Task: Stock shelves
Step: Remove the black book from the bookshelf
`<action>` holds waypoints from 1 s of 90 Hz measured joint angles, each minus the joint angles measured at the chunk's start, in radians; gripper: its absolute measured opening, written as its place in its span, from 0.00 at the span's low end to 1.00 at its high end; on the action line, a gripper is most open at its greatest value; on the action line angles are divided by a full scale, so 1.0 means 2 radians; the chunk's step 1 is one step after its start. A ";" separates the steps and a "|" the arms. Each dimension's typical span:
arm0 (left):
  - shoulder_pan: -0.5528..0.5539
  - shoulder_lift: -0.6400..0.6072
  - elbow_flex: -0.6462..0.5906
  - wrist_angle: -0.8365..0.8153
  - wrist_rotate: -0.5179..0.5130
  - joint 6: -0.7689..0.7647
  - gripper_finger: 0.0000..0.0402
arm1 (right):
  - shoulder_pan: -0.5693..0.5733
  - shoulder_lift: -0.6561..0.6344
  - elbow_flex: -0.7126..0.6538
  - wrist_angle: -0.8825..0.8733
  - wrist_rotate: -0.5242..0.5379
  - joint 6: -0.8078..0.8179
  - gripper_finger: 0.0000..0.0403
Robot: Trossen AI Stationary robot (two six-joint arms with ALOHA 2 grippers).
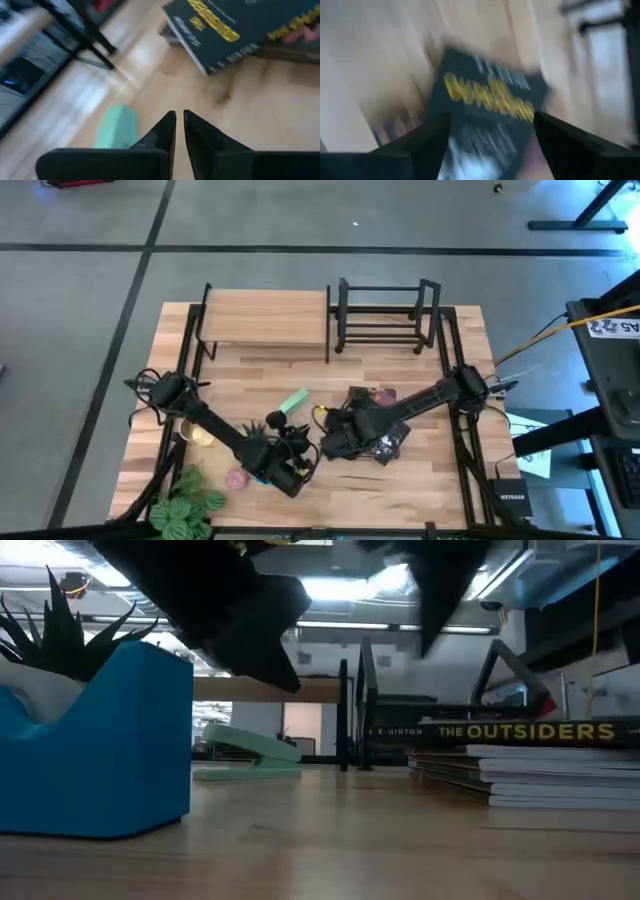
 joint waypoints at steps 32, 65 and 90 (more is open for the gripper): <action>0.093 0.016 -0.001 0.136 0.114 0.180 0.05 | 0.054 -0.076 -0.140 -0.039 -0.058 0.104 0.61; 0.200 0.022 0.000 0.238 0.208 0.263 0.05 | 0.148 -0.111 -0.191 -0.019 -0.085 0.272 0.55; 0.208 -0.023 0.000 0.164 0.210 0.304 0.05 | 0.214 -0.110 -0.191 -0.003 -0.090 0.346 0.55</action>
